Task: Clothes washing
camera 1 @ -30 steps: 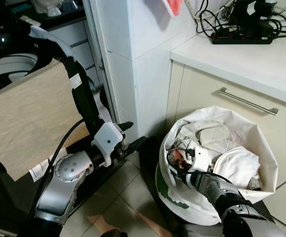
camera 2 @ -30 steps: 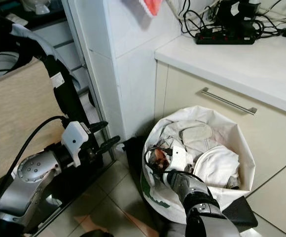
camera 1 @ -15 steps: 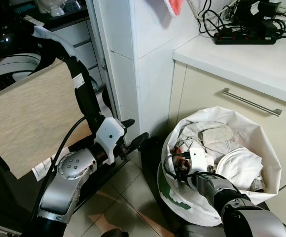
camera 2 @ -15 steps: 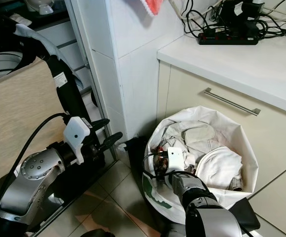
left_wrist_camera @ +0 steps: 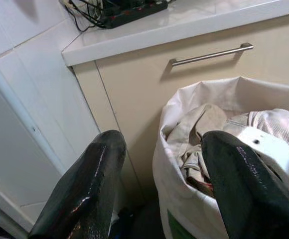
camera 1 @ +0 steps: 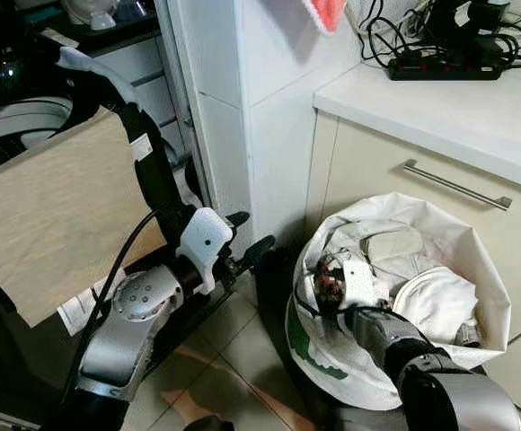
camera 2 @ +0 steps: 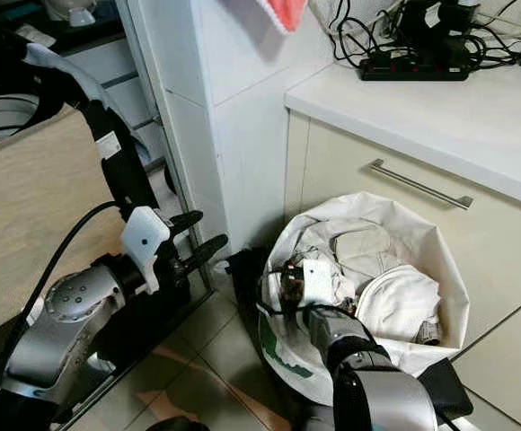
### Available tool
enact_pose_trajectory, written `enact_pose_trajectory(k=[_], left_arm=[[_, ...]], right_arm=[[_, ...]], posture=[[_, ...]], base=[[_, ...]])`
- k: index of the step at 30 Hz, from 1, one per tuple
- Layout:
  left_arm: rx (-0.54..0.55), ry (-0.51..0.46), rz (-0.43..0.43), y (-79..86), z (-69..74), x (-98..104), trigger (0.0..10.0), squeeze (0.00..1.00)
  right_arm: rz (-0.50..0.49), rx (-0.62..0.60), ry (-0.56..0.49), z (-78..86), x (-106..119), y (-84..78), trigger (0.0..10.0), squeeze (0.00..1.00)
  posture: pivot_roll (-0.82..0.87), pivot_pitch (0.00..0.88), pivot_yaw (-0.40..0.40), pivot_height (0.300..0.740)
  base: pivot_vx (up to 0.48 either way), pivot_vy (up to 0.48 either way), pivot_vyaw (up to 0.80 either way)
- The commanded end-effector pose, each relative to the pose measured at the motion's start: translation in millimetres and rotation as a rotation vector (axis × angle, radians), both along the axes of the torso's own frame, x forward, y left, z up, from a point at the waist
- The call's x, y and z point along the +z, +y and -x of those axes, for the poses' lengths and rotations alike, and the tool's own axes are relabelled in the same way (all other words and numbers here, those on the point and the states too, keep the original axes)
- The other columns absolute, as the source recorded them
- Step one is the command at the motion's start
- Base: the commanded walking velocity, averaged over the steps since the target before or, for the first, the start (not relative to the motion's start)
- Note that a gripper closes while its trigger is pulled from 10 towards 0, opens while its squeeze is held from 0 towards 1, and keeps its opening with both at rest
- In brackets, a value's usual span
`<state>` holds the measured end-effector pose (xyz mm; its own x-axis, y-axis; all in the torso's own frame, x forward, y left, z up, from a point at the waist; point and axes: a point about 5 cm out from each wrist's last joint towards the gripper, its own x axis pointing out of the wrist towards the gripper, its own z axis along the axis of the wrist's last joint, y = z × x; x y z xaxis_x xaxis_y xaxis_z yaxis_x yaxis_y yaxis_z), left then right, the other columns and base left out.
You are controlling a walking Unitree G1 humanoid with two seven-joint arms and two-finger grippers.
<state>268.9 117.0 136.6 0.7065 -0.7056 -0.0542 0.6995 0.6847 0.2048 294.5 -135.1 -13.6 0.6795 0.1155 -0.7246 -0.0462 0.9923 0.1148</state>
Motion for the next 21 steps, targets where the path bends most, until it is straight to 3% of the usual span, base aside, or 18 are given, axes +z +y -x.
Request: enact_pose_trajectory(k=[1,5,9,13,14,15,16,18,21], left_arm=[[0.004,-0.021,-0.015,-0.7,-1.9,5,10.0,0.00],[0.021,-0.023,-0.010,0.6,-3.5,5,10.0,0.00],[0.023,-0.028,-0.003,-2.4,-6.5,6,10.0,0.00],[0.027,-0.028,-0.002,-3.9,-8.5,5,10.0,0.00],[0.026,-0.027,0.000,-5.1,-8.3,4,10.0,0.00],[0.025,-0.026,0.001,-5.9,-8.1,4,10.0,0.00],[0.020,-0.025,0.001,-7.0,-7.5,3,10.0,0.00],[0.013,-0.026,-0.006,-7.2,-6.5,3,10.0,0.00],[0.016,-0.027,-0.009,-4.4,-6.7,4,10.0,0.00]], right_arm=[[0.022,0.028,-0.090,-16.6,17,5.1,0.0,0.00],[-0.010,0.076,-0.288,-49.3,59,21.3,0.0,0.00],[-0.026,0.097,-0.425,-65.5,88,27.8,0.0,0.00],[0.008,0.110,-0.441,-68.0,92,23.5,0.0,0.00],[-0.073,0.040,-0.368,-63.5,82,19.6,0.0,0.00],[-0.135,-0.009,-0.317,-59.8,74,17.8,8.9,0.63],[-0.225,-0.063,-0.259,-54.4,66,18.2,10.0,1.00],[-0.370,-0.069,-0.191,-46.9,59,28.9,10.0,1.00],[-0.384,-0.035,-0.187,-37.4,54,31.3,10.0,1.00]], posture=[[-0.01,0.007,0.058,0.724],[-0.02,0.004,0.056,0.724],[-0.03,0.000,0.052,0.724],[-0.05,0.000,0.052,0.724],[-0.06,0.000,0.053,0.724],[-0.06,0.000,0.053,0.724],[-0.05,0.000,0.055,0.724],[-0.05,0.000,0.057,0.724],[-0.05,0.005,0.058,0.724]], base=[[0.000,0.000,0.00],[0.000,0.000,0.00],[0.000,0.000,0.00],[0.000,0.000,0.00],[0.000,0.000,0.00],[0.000,0.000,0.00],[0.000,0.000,0.00],[0.000,0.000,0.00],[0.000,0.000,0.00]])
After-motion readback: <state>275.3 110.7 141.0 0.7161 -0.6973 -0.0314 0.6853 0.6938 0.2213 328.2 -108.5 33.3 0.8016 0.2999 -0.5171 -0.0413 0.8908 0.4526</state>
